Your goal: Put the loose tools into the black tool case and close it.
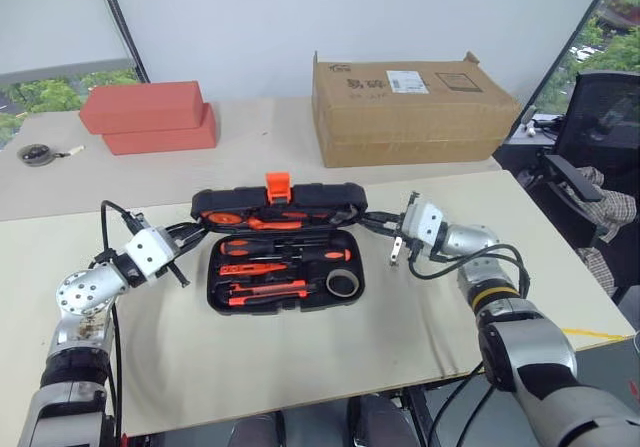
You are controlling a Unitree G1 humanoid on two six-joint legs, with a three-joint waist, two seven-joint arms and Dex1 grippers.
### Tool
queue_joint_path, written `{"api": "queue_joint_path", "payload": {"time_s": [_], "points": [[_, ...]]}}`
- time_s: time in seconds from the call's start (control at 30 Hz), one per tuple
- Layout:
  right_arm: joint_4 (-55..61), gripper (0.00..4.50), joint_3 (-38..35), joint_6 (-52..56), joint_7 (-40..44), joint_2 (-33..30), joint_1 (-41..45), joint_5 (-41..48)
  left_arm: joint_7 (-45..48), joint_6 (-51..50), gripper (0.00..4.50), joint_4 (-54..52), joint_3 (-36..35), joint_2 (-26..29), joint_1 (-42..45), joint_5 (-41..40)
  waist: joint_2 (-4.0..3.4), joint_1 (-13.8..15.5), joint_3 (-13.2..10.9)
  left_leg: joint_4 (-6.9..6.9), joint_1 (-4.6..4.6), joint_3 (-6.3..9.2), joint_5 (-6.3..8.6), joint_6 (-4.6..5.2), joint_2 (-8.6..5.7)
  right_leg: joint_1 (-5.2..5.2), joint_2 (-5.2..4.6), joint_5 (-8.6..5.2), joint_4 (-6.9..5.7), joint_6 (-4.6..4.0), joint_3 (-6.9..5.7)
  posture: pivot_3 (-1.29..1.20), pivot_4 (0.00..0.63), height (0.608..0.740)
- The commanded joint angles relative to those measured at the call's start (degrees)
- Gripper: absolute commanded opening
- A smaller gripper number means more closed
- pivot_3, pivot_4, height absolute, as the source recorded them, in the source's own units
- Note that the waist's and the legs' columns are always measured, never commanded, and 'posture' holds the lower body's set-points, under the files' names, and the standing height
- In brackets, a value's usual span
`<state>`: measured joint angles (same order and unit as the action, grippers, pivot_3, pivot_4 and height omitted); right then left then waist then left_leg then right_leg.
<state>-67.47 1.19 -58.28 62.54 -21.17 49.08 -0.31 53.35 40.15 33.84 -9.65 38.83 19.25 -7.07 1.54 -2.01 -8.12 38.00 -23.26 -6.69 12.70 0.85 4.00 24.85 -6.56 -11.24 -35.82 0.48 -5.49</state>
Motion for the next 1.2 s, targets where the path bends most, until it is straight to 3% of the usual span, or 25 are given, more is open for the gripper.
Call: {"api": "queue_joint_path", "payload": {"time_s": [0.03, 0.07, 0.17, 0.27, 0.3, 0.43, 0.6, 0.73, 0.97, 1.07, 1.2], "points": [[2.62, 1.30, 1.43, 0.34, 4.53, -3.44, -2.27, 0.39, 8.21, -11.13, 0.73, -4.73, 1.98, 3.25, -5.47, -5.53, -0.01, -0.26, 0.01, 0.00, 0.10, 0.00, 0.00, 0.00, 0.01, -0.10, 0.00, -0.01, -0.01, 0.00, 0.00, 0.00, 0.150, 0.713], [3.67, 1.62, 1.61, 2.10, 6.61, -4.35, -3.27, 1.29, 8.58, -15.54, 0.89, -6.63, 0.75, 3.11, -6.21, -9.01, -0.04, -0.34, 0.02, 0.00, 0.15, 0.00, 0.00, 0.00, 0.02, -0.16, 0.00, -0.02, 0.00, -0.01, 0.00, 0.00, 0.150, 0.713], [14.28, 2.72, 2.86, 17.14, 16.74, -9.08, -9.11, 5.86, 7.82, -31.51, 2.09, -13.88, -5.09, 3.20, -7.81, -21.59, -0.15, -0.11, -0.05, 0.00, 0.33, 0.00, 0.05, 0.07, 0.02, -0.35, -0.10, -0.07, 0.04, 0.04, 0.03, 0.00, 0.150, 0.713], [33.06, 3.72, 4.93, 34.91, 22.86, -13.58, -17.50, 11.46, 11.70, -45.77, 3.11, -20.96, -8.53, 5.39, -10.95, -32.32, -0.15, 0.68, -0.06, 0.09, 0.23, 0.25, 0.03, 0.06, 0.12, -0.33, -0.10, -0.06, -0.02, 0.01, -0.01, 0.00, 0.150, 0.713], [40.50, 3.78, 5.90, 41.00, 23.18, -14.84, -20.71, 12.96, 12.24, -48.18, 3.49, -21.71, -9.22, 6.02, -11.26, -33.35, -0.16, 0.81, -0.05, 0.10, 0.24, 0.31, 0.03, 0.06, 0.15, -0.32, -0.10, -0.06, -0.03, 0.00, 0.01, 0.00, 0.150, 0.713], [62.08, 3.78, 10.46, 60.32, 21.44, -16.84, -28.39, 16.92, 10.50, -49.13, 3.49, -20.53, -9.46, 6.00, -7.62, -31.20, -0.26, 1.14, -0.05, 0.08, 0.40, 0.44, 0.06, 0.05, 0.22, -0.36, -0.07, -0.41, 0.02, 0.21, 0.00, 0.00, 0.150, 0.713], [70.53, 3.78, 13.56, 72.03, 15.34, -13.25, -30.09, 17.74, 8.60, -48.71, 3.49, -20.43, -7.45, 3.59, -0.22, -29.08, -0.12, 1.86, -0.03, 0.09, 0.41, 0.43, 0.07, -0.20, 0.26, -0.34, 0.04, -0.42, 0.02, 0.07, -0.05, 0.00, 0.150, 0.713], [64.95, 3.78, 11.87, 72.17, 3.36, -4.80, -26.04, 14.72, 9.61, -48.42, 3.49, -23.40, -2.51, 0.80, 4.05, -26.49, 0.00, 2.08, 0.04, 0.12, 0.41, 0.32, 0.21, -0.50, 0.19, -0.37, 0.06, -0.37, 0.04, 0.02, -0.02, 0.00, 0.150, 0.713], [47.68, 3.78, 6.06, 64.58, -13.22, 1.32, -14.23, 9.48, 7.67, -43.06, 3.49, -21.45, 7.80, -3.44, 8.63, -14.03, 0.01, 1.61, 0.02, 0.23, 0.06, 0.10, -0.11, -0.08, 0.11, -0.09, 0.14, -0.27, 0.01, -0.06, 0.02, 0.00, 0.150, 0.713], [48.01, 3.78, 5.89, 64.79, -12.67, 1.00, -14.59, 9.74, 3.42, -40.81, 3.49, -16.66, 10.28, -5.80, 11.14, -8.48, 0.02, 2.01, 0.03, 0.22, -0.04, 0.11, -0.12, -0.07, 0.11, -0.03, 0.16, -0.12, 0.00, -0.32, -0.01, 0.00, 0.150, 0.713], [59.62, 3.78, 8.23, 74.83, -7.45, -1.91, -20.09, 13.66, 2.09, -40.61, 3.49, -15.42, 14.48, -7.42, 10.44, -3.41, -0.01, 2.15, 0.06, 0.12, -0.11, 0.10, -0.03, 0.03, 0.06, -0.01, 0.12, -0.14, -0.01, -0.29, -0.01, 0.00, 0.150, 0.713]]}}
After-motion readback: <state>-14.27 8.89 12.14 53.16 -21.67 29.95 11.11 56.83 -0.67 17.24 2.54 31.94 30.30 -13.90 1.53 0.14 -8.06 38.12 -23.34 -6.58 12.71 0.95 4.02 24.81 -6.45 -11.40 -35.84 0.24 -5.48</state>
